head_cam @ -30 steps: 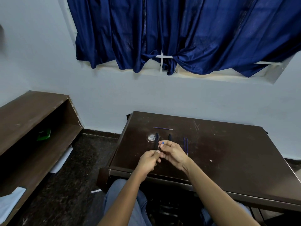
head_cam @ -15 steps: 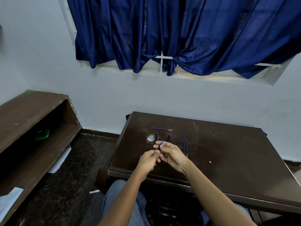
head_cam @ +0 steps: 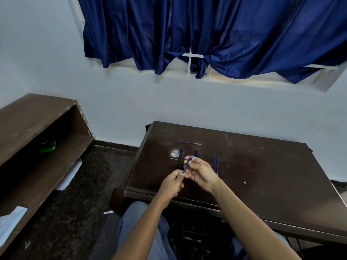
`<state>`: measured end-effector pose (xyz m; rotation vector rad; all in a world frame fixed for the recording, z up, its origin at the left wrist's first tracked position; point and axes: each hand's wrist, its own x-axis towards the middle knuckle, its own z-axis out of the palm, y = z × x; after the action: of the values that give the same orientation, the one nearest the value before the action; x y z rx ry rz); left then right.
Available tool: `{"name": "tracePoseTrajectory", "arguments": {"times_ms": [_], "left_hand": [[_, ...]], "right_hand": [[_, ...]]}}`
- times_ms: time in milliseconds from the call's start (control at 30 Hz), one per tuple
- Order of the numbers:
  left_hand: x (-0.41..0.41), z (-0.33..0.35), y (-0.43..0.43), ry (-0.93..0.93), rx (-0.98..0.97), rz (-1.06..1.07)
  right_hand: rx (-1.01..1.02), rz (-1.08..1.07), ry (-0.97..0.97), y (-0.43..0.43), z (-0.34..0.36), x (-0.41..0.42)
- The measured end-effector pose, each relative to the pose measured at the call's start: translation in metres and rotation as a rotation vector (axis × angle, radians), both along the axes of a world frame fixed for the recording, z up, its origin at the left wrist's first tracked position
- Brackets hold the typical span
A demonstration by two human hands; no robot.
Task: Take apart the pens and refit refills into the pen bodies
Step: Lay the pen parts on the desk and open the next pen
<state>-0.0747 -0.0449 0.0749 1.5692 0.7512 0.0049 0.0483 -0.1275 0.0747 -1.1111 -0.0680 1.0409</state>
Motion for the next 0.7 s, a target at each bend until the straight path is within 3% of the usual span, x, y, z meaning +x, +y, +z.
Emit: {"name": "tracePoseTrajectory", "arguments": {"times_ms": [167, 267, 467, 700], "left_hand": [[-0.001, -0.002, 0.005, -0.007, 0.002, -0.009], [0.0, -0.008, 0.009, 0.002, -0.021, 0.011], [0.007, -0.02, 0.019, 0.025, -0.05, 0.039], [0.014, -0.032, 0.031, 0.054, -0.034, 0.081]], "right_hand": [[0.026, -0.266, 0.024, 0.012, 0.012, 0.035], [-0.161, -0.285, -0.14, 0.022, 0.004, 0.055], [-0.725, -0.011, -0.761, 0.031, -0.027, 0.077], [-0.991, 0.326, -0.987, 0.05, -0.057, 0.083]]}}
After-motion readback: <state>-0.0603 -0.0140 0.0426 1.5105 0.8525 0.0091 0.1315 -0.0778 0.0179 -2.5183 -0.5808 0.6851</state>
